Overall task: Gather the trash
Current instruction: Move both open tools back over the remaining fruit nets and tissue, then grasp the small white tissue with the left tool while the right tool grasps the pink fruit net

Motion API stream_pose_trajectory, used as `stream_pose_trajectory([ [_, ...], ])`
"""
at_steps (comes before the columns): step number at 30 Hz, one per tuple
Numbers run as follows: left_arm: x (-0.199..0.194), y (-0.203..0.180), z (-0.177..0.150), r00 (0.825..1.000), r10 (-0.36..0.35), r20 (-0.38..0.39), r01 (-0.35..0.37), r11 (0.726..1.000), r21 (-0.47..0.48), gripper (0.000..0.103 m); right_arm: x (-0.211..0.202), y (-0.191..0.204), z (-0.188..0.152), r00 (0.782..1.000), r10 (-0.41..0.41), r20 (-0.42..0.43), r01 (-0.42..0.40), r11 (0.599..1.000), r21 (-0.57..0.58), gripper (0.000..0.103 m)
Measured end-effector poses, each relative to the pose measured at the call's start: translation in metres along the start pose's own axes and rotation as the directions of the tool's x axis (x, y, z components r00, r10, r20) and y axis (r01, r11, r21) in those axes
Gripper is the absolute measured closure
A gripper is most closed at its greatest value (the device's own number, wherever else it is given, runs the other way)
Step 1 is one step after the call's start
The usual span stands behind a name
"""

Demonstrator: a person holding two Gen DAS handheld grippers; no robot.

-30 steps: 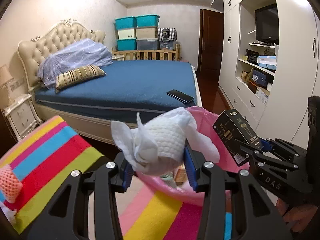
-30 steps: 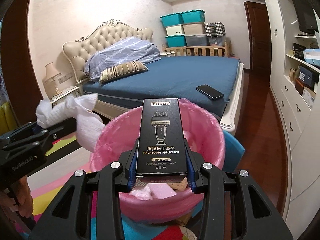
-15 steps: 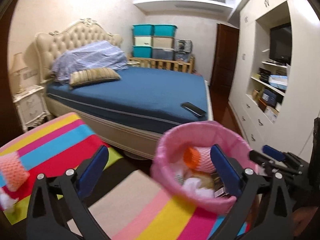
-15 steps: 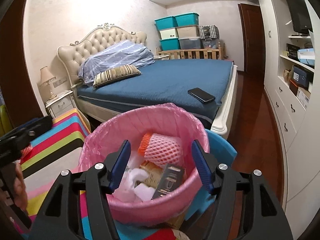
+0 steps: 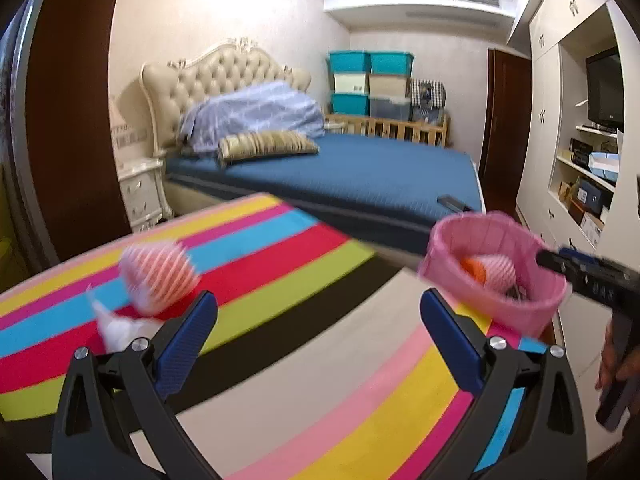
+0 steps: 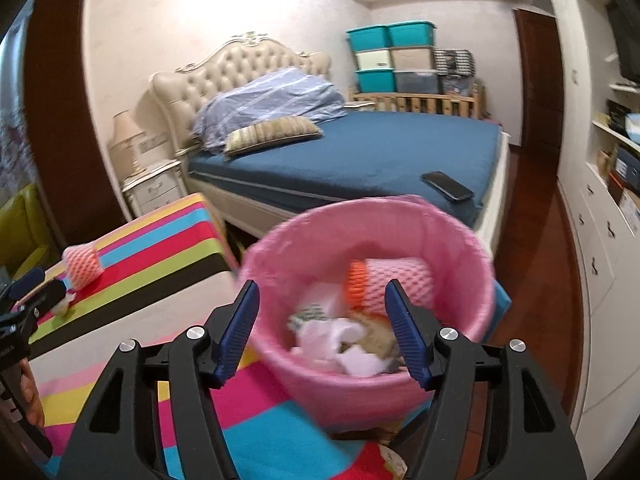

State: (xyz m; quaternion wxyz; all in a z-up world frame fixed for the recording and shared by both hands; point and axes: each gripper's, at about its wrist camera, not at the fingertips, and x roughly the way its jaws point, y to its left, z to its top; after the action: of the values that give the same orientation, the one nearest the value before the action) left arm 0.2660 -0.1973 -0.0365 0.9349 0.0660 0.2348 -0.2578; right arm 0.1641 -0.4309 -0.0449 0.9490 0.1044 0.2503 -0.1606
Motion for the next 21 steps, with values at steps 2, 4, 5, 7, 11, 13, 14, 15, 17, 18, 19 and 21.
stream_pose_trajectory([
  [2, -0.007, 0.016, -0.009, 0.999, 0.027, -0.022, -0.027, 1.0, -0.011, 0.005, 0.003, 0.018, -0.001, 0.999, 0.029, -0.014, -0.029, 0.999, -0.027, 0.038],
  [4, -0.014, 0.036, -0.019, 0.997, 0.05, -0.052, -0.052, 0.998, -0.04, 0.005, 0.006, 0.035, -0.003, 0.998, 0.056, -0.029, -0.057, 0.997, -0.05, 0.038],
  [5, -0.016, 0.046, -0.022, 0.996, 0.064, -0.064, -0.067, 0.996, -0.055, 0.005, 0.007, 0.041, -0.004, 0.997, 0.067, -0.034, -0.069, 0.996, -0.059, 0.038],
  [7, -0.022, 0.064, -0.028, 0.992, 0.101, -0.077, -0.108, 0.991, -0.084, 0.005, 0.011, 0.06, -0.006, 0.994, 0.1, -0.054, -0.104, 0.991, -0.083, 0.038],
  [11, -0.029, 0.09, -0.033, 0.979, 0.181, -0.092, -0.191, 0.975, -0.111, 0.005, 0.019, 0.1, -0.009, 0.984, 0.159, -0.085, -0.17, 0.976, -0.14, 0.038],
  [13, -0.027, 0.104, -0.032, 0.969, 0.222, -0.105, -0.234, 0.964, -0.126, 0.005, 0.022, 0.118, -0.011, 0.977, 0.189, -0.097, -0.203, 0.966, -0.159, 0.038],
  [14, -0.025, 0.115, -0.032, 0.963, 0.242, -0.117, -0.257, 0.956, -0.139, 0.005, 0.023, 0.125, -0.011, 0.975, 0.198, -0.1, -0.212, 0.963, -0.164, 0.038],
  [15, -0.023, 0.121, -0.031, 0.96, 0.252, -0.125, -0.269, 0.952, -0.146, 0.005, 0.024, 0.132, -0.012, 0.972, 0.211, -0.106, -0.227, 0.959, -0.172, 0.038],
  [17, -0.014, 0.136, -0.029, 0.951, 0.265, -0.158, -0.29, 0.944, -0.159, 0.005, 0.024, 0.143, -0.014, 0.967, 0.228, -0.112, -0.246, 0.952, -0.184, 0.038],
  [18, -0.01, 0.138, -0.027, 0.95, 0.263, -0.167, -0.289, 0.943, -0.161, 0.006, 0.026, 0.148, -0.014, 0.965, 0.236, -0.117, -0.255, 0.948, -0.192, 0.037],
  [19, -0.003, 0.144, -0.025, 0.948, 0.26, -0.182, -0.289, 0.944, -0.16, 0.006, 0.026, 0.152, -0.015, 0.963, 0.241, -0.122, -0.262, 0.945, -0.198, 0.037],
  [21, 0.009, 0.148, -0.023, 0.944, 0.258, -0.205, -0.291, 0.944, -0.152, 0.007, 0.026, 0.157, -0.014, 0.96, 0.249, -0.126, -0.271, 0.941, -0.205, 0.037],
])
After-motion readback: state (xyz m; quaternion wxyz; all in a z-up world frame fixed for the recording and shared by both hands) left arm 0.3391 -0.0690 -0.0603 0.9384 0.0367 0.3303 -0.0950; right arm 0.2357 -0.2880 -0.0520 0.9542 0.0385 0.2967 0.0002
